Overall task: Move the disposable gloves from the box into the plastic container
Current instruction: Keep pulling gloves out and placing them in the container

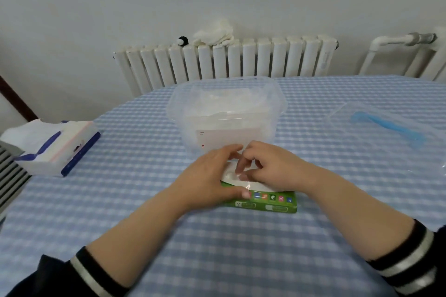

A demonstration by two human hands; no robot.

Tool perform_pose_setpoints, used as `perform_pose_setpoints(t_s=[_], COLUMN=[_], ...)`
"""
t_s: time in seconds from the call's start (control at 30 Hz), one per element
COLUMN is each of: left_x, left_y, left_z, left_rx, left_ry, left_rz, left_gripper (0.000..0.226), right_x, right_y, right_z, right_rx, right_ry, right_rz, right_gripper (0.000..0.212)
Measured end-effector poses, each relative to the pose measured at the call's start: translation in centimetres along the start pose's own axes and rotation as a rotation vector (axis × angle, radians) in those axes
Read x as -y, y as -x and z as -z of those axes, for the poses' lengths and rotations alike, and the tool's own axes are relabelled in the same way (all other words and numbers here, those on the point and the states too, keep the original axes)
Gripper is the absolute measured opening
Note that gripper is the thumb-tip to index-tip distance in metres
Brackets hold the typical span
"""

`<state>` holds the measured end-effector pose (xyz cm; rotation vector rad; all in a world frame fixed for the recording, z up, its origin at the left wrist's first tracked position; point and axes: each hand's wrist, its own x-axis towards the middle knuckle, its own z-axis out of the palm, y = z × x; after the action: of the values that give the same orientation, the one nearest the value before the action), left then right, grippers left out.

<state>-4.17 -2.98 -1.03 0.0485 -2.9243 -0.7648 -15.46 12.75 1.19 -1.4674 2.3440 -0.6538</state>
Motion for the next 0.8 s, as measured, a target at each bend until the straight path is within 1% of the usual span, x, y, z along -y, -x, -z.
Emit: perform_pose_setpoints(t_s=[0.03, 0.1, 0.17, 0.23, 0.3, 0.4, 0.47, 0.53, 0.57, 0.63, 0.8], left_x=[0.2, 0.5, 0.7, 0.7, 0.6, 0.6, 0.6, 0.8, 0.8, 0.7, 0.7], left_y=[0.1, 0.0, 0.0, 0.0, 0.0, 0.0, 0.1, 0.1, 0.1, 0.1, 0.1], left_z=[-0.4, -0.9, -1.2, -1.3, -1.3, -1.2, -1.1, -1.2, -1.2, -1.2, -1.1], left_rx=[0.018, 0.010, -0.006, -0.012, -0.011, -0.003, 0.013, 0.034, 0.040, 0.045, 0.050], left_ry=[-0.004, -0.014, -0.051, -0.068, -0.064, -0.037, -0.007, 0.018, 0.024, 0.038, 0.058], left_rz=[-0.001, -0.027, -0.045, -0.053, -0.065, -0.047, -0.026, -0.014, -0.016, -0.016, -0.001], left_gripper=[0.086, 0.071, 0.057, 0.057, 0.061, 0.062, 0.060, 0.062, 0.063, 0.063, 0.062], right_x=[0.0, 0.0, 0.0, 0.2, 0.6, 1.0, 0.4, -0.2, -0.6, -0.6, -0.6], right_y=[0.0, -0.1, -0.2, -0.2, -0.2, -0.2, 0.0, 0.0, 0.0, -0.1, -0.2], right_z=[-0.2, -0.8, -1.1, -1.2, -0.9, -0.2, 0.2, 0.3, 0.3, 0.2, -0.6], right_rx=[-0.038, -0.112, -0.189, -0.256, -0.286, -0.245, -0.137, 0.001, 0.031, 0.009, -0.168], right_ry=[0.034, 0.121, 0.154, 0.082, -0.010, -0.047, -0.013, 0.043, 0.037, 0.003, 0.083], right_rz=[0.008, 0.052, 0.146, 0.192, 0.170, 0.113, 0.043, -0.010, -0.020, -0.010, 0.121], right_gripper=[0.003, 0.004, 0.007, 0.008, 0.011, 0.011, 0.009, 0.014, 0.014, 0.008, 0.013])
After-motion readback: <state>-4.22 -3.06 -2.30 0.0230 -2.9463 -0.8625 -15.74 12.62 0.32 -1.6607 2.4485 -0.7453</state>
